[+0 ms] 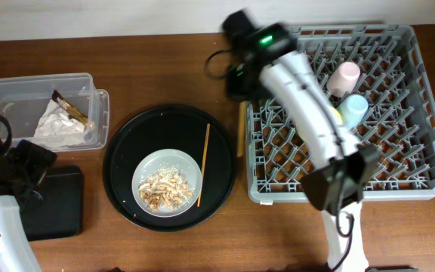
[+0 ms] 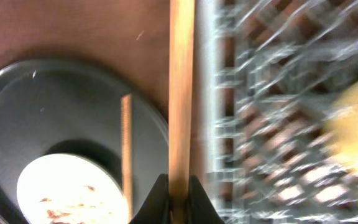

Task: Sort waste into correct bins and load items into the dishwasher rack
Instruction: 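Lift the chopstick with the right gripper and move it over the rack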

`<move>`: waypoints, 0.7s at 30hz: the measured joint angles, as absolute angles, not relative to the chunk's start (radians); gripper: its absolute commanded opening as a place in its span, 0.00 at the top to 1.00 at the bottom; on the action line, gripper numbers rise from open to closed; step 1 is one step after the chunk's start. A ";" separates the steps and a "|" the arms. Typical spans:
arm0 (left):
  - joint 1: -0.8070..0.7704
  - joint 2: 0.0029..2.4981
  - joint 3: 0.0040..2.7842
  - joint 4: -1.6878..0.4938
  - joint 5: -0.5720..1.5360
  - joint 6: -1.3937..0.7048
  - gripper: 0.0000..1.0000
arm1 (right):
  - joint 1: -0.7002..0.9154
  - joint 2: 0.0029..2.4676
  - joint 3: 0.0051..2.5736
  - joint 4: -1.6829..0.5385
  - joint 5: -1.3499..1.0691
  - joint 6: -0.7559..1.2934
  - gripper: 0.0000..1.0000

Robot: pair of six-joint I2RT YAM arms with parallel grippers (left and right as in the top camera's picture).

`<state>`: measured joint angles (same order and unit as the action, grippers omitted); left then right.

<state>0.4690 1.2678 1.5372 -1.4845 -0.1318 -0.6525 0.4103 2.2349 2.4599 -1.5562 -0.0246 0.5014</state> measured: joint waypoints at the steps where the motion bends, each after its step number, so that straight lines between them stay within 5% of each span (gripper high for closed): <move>1: 0.469 1.268 1.537 -1.485 -0.132 -0.653 0.01 | 0.364 2.225 2.484 -1.570 -0.025 0.429 0.96; 4: 0.469 1.268 1.537 -1.485 -0.131 -0.653 0.01 | 0.257 2.219 2.456 -1.552 -0.032 0.246 0.96; 10: 0.469 1.268 1.537 -1.485 -0.131 -0.653 0.01 | 0.250 2.222 2.286 -1.293 -0.063 0.203 0.95; 11: 0.469 1.268 1.537 -1.485 -0.132 -0.653 0.01 | 0.250 2.223 2.271 -1.272 -0.069 0.209 0.92; 14: 0.469 1.268 1.537 -1.485 -0.132 -0.653 0.01 | 0.250 2.225 2.205 -1.174 -0.102 0.231 0.58; 17: 0.469 1.268 1.537 -1.485 -0.132 -0.652 0.01 | 0.250 2.225 2.185 -1.172 -0.134 0.238 0.42; 21: 0.469 1.268 1.537 -1.485 -0.131 -0.653 0.01 | 0.251 2.225 2.184 -1.203 -0.326 0.239 0.41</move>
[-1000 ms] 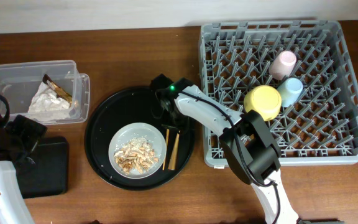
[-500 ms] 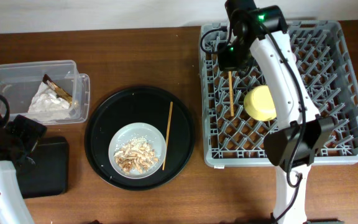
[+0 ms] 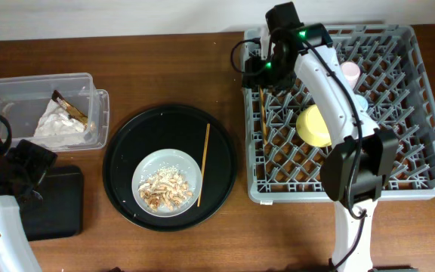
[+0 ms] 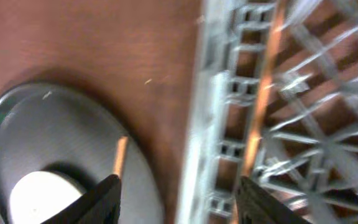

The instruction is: Sort waste into correct bins and load items into the dishwasher rack

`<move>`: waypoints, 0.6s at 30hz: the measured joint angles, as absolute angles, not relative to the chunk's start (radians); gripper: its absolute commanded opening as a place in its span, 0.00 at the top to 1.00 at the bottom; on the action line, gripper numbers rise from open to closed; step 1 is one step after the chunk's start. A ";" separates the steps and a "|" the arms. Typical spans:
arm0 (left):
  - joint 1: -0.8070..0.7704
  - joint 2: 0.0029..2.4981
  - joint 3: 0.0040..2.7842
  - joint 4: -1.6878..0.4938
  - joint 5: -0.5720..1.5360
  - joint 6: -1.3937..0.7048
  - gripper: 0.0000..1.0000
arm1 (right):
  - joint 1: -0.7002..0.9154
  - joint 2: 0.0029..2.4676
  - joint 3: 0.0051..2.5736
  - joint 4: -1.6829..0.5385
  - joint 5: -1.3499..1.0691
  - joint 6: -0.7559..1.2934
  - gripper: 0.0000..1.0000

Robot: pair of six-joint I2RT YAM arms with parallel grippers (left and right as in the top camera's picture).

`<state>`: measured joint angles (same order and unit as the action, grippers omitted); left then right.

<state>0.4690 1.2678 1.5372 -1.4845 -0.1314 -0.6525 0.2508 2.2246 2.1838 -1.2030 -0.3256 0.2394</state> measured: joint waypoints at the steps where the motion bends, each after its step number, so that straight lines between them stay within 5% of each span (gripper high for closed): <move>1: 0.469 1.268 1.537 -1.485 -0.132 -0.653 0.01 | 0.253 2.225 2.184 -1.223 -0.362 0.240 0.41; 5: 0.469 1.268 1.537 -1.485 -0.132 -0.652 0.01 | 0.356 2.225 2.182 -1.290 -0.400 0.305 0.46; 11: 0.469 1.268 1.537 -1.485 -0.132 -0.653 0.01 | 0.615 2.226 2.100 -1.223 -0.024 0.678 0.65; 18: 0.469 1.268 1.537 -1.485 -0.132 -0.653 0.01 | 0.662 2.283 1.927 -1.057 0.051 0.809 0.66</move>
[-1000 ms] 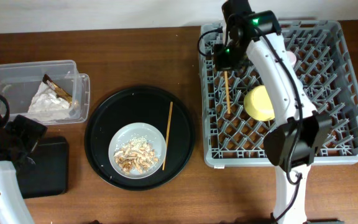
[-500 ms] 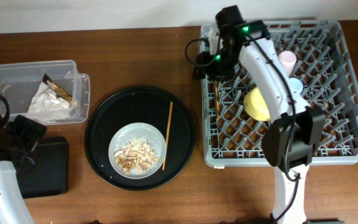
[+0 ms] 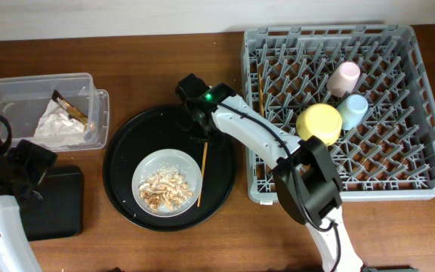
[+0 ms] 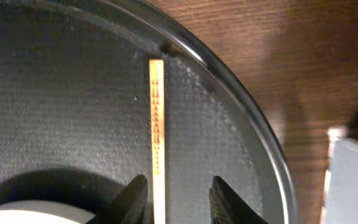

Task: Sort waste into correct bins and load items into the dishwasher rack
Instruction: 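Reach the right gripper to the second chopstick and grasp it, then carry the second chopstick to the rack and stand it beside the first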

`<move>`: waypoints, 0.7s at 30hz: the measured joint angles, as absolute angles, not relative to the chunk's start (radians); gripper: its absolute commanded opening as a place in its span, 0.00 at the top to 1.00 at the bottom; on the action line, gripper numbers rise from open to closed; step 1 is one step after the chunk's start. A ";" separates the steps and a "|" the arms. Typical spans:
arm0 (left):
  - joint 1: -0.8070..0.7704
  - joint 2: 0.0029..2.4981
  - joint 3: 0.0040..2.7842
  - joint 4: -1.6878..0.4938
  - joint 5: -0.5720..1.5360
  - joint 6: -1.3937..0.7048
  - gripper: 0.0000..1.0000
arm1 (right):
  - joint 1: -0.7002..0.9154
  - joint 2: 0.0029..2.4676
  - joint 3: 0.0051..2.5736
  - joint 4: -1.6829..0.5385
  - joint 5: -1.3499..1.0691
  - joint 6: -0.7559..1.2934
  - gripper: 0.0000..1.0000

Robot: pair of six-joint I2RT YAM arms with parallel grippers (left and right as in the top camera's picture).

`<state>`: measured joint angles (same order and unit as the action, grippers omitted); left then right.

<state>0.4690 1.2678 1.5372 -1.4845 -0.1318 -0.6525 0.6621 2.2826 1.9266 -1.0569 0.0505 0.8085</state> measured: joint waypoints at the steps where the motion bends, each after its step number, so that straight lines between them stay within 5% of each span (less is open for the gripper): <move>1: 0.469 1.268 1.537 -1.485 -0.132 -0.653 0.01 | 0.662 2.293 1.927 -1.041 0.038 0.810 0.66; 6: 0.469 1.268 1.537 -1.485 -0.132 -0.653 0.01 | 0.662 2.357 1.927 -1.032 -0.012 0.813 0.67; 9: 0.469 1.268 1.537 -1.485 -0.132 -0.653 0.01 | 0.663 2.363 1.927 -1.032 -0.020 0.814 0.96; 15: 0.469 1.268 1.537 -1.484 -0.132 -0.653 0.01 | 0.638 2.367 2.043 -1.178 -0.109 0.755 0.96; 21: 0.469 1.268 1.537 -1.485 -0.132 -0.653 0.01 | 0.307 2.265 2.488 -1.440 -0.167 0.270 0.96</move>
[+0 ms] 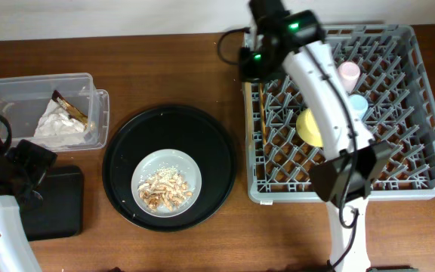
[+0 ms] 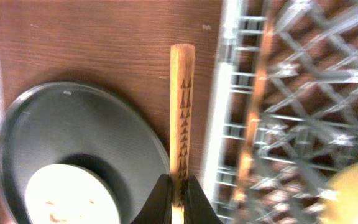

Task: Sort waste into correct bins and load items into the dishwasher rack
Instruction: 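Carry the second chopstick to the rack and stand it beside the first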

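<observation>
My right gripper [image 2: 178, 186] is shut on a wooden chopstick [image 2: 182, 106] with a dark triangle pattern. It holds it above the bare table, between the black round tray [image 2: 73, 124] and the left wall of the grey dishwasher rack [image 2: 229, 93]. Overhead, this gripper [image 1: 249, 64] sits at the rack's far left corner. Another chopstick [image 1: 262, 121] lies inside the rack along its left side. A white plate of food scraps [image 1: 167, 183] rests on the tray [image 1: 119, 151]. My left gripper [image 1: 29, 162] is at the left edge, its fingers unclear.
A clear bin [image 1: 89, 113] at the far left holds a crumpled tissue and a wrapper. A black box [image 1: 59, 204] lies below it. In the rack [image 1: 421, 181] stand a pink cup [image 1: 346, 73], a blue cup [image 1: 356, 106] and a yellow bowl [image 1: 312, 125].
My right gripper was open around the chopstick lying on the tray. Now it is shut on that chopstick, lifted off the tray and up beside the rack's far left corner.
First my right gripper held a chopstick beside the rack's left wall. Then it was open over the rack, with that chopstick lying inside. After that it straddled the second chopstick on the tray, and now it holds that one by the rack. The left arm stayed still.
</observation>
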`<move>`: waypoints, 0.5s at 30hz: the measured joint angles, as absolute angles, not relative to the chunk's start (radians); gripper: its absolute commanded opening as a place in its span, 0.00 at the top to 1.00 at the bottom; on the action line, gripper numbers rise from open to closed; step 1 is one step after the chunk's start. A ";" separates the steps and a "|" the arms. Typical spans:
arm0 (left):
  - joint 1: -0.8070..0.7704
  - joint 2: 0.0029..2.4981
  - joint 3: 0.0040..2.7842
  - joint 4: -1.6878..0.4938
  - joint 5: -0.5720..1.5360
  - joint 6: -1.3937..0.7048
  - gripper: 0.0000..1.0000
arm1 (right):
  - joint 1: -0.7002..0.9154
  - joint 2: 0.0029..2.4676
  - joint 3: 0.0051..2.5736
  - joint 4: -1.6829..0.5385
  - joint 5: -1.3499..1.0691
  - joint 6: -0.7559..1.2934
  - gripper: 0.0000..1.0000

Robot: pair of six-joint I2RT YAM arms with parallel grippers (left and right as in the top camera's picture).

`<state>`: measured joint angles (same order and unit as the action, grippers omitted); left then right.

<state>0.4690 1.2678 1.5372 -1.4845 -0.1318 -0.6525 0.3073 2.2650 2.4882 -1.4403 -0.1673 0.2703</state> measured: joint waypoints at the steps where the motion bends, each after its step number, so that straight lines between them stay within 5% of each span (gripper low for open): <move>1: 0.469 1.268 1.537 -1.485 -0.132 -0.653 0.01 | 0.264 2.268 2.475 -1.444 -0.168 0.222 0.96; 9: 0.469 1.268 1.537 -1.485 -0.132 -0.653 0.01 | 0.185 2.286 2.313 -1.270 -0.250 0.158 0.89; 10: 0.469 1.268 1.537 -1.485 -0.132 -0.653 0.01 | 0.185 2.286 2.313 -1.269 -0.268 0.157 0.65; 12: 0.469 1.268 1.537 -1.485 -0.132 -0.653 0.01 | 0.185 2.286 2.304 -1.258 -0.287 0.155 0.39; 15: 0.469 1.268 1.537 -1.485 -0.132 -0.653 0.01 | 0.185 2.287 2.304 -1.281 -0.295 0.159 0.25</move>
